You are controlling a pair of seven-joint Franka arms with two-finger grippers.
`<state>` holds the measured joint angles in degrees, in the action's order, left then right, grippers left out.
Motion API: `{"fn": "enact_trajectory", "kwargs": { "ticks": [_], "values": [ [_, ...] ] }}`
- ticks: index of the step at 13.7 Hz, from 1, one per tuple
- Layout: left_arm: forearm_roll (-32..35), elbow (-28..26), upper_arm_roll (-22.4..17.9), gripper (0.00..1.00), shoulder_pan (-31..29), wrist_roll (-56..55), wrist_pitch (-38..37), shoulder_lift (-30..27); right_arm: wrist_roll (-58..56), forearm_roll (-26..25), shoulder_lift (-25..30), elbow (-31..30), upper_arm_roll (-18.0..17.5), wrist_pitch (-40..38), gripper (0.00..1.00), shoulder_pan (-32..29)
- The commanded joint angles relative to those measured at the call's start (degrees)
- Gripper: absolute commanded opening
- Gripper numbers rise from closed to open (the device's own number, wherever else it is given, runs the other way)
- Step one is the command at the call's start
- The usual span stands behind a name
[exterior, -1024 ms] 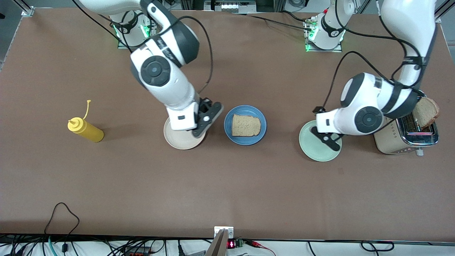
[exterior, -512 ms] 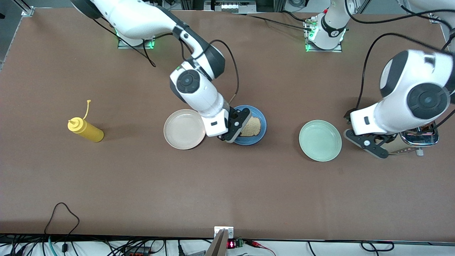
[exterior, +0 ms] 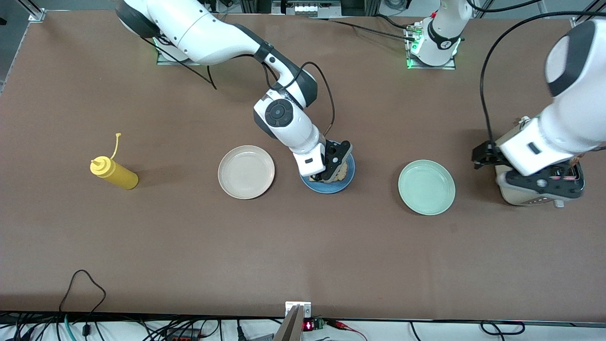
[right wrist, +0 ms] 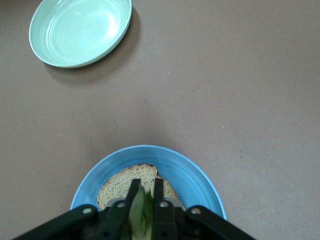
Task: Make sandwich in blue plate with both arms
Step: 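Carry the lettuce over the bread on the blue plate with the right gripper, then open the right gripper to drop the lettuce onto the bread, then withdraw, then reach the right gripper to the yellow mustard bottle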
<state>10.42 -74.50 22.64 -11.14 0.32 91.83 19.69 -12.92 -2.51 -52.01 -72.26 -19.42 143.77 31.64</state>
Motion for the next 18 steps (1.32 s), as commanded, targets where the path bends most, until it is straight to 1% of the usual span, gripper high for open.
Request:
{"fn": "enact_trajectory", "kwargs": {
  "ticks": [1,3,4,6,8,9,10,12,13,14,16,18],
  "values": [
    [-1.6,0.8,0.2,1.0,-2.4,-1.7,-1.2,-0.1,0.4,-3.6,1.7,1.6,1.0,-3.3,1.0,-0.2],
    [-1.5,0.8,0.6,1.0,-2.4,-2.5,-1.8,-0.3,0.4,-4.3,4.7,2.2,1.2,-9.9,1.0,-1.2],
    [-1.5,0.8,0.7,1.0,-2.4,-2.5,-1.9,-0.8,0.5,-4.9,6.2,2.2,1.8,-10.9,1.0,-1.5],
    [-1.5,0.7,0.4,1.0,-2.4,-2.5,-2.0,-1.8,0.2,-7.1,10.1,1.4,4.2,-12.5,1.0,-1.8],
    [-1.5,0.8,0.4,1.0,-2.4,-2.4,-3.1,-1.8,0.0,-7.0,14.1,1.2,7.2,-17.1,1.0,-2.3],
    [-1.5,0.8,0.4,1.0,-2.4,-2.3,-3.4,-1.8,0.1,-6.5,16.5,1.2,8.0,-19.8,1.0,-4.2],
    [-1.5,0.8,0.3,1.0,-2.6,-2.3,-3.4,-1.8,0.0,-6.3,18.8,0.9,7.9,-22.5,1.0,-7.4],
    [-1.6,0.7,0.4,1.0,-2.7,-2.3,-3.4,-1.8,-3.1,-5.7,27.0,-4.4,7.8,-25.7,1.0,-13.2],
    [-1.5,0.7,0.3,1.0,-2.7,-2.3,-3.4,-1.8,-4.6,-4.3,30.4,-6.4,7.7,-28.1,1.0,-16.6],
    [-1.5,0.8,0.4,1.0,-2.7,-2.3,-3.4,-1.8,-7.5,-0.7,33.0,-7.3,7.7,-32.0,1.0,-19.8],
    [-1.5,0.7,0.4,1.0,-2.7,-2.3,-3.4,-1.8,-20.4,8.8,35.8,-7.4,7.9,-39.2,1.0,-27.6],
    [-1.5,0.7,0.4,1.0,-2.7,-2.3,-3.4,-1.8,-33.4,15.8,37.7,-8.7,7.9,-41.8,1.0,-36.8]
  ]
}}
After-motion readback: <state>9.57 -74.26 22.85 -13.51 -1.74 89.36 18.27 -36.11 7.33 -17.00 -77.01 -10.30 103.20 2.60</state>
